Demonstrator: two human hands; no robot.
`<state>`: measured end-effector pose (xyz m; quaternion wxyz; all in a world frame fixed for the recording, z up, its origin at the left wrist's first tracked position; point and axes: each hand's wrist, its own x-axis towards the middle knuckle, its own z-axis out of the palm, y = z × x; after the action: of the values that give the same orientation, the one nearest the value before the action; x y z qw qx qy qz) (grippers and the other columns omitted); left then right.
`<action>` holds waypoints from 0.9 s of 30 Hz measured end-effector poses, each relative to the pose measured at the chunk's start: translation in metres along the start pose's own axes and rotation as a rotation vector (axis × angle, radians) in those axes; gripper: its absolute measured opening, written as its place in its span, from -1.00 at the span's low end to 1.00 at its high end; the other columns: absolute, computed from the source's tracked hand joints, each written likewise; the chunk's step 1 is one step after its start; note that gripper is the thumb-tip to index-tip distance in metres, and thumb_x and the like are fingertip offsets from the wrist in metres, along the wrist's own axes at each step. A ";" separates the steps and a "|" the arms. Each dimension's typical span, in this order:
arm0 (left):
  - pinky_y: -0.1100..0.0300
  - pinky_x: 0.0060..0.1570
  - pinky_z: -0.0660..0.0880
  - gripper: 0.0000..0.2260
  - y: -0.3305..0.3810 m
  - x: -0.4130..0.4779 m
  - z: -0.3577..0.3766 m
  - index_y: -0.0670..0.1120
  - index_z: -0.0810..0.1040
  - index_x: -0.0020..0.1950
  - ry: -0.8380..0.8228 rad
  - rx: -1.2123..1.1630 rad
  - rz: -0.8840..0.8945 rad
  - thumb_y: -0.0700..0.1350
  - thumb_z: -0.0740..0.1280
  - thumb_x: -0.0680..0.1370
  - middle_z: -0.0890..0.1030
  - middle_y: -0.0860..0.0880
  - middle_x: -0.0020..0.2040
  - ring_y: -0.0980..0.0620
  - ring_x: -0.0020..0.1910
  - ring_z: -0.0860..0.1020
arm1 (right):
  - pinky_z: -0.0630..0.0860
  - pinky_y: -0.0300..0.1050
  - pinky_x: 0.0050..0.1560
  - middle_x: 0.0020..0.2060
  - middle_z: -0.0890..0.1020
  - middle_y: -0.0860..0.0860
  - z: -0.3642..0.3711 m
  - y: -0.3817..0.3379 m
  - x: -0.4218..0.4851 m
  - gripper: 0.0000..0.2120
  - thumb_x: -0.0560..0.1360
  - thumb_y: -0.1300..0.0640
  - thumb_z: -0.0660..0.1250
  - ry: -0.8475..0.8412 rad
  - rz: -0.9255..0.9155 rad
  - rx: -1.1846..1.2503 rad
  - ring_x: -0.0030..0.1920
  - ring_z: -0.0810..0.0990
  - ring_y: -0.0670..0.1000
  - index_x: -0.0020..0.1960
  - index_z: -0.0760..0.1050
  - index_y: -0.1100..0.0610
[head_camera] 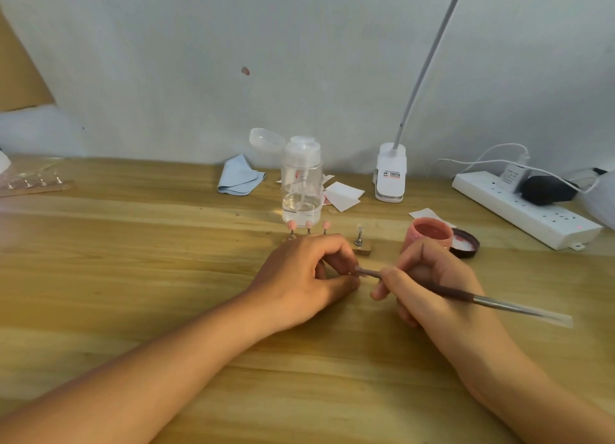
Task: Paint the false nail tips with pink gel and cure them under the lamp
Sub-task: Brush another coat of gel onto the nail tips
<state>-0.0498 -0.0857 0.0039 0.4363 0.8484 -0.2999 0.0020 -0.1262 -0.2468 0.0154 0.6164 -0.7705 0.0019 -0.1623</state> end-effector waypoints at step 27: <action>0.49 -0.11 0.31 -0.89 0.002 -0.007 0.003 0.12 0.57 -0.16 0.092 0.177 0.124 0.00 0.49 0.48 0.52 0.15 -0.17 0.19 -0.20 0.50 | 0.26 -0.26 -0.60 -0.52 0.55 0.06 -0.005 0.001 0.003 -0.85 0.47 0.36 0.29 0.152 0.070 0.148 -0.57 0.30 -0.04 -0.20 0.35 0.22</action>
<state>-0.0577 -0.0854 0.0017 0.3720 0.8624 -0.3300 0.0946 -0.1248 -0.2527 0.0160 0.6750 -0.7079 0.0634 -0.1983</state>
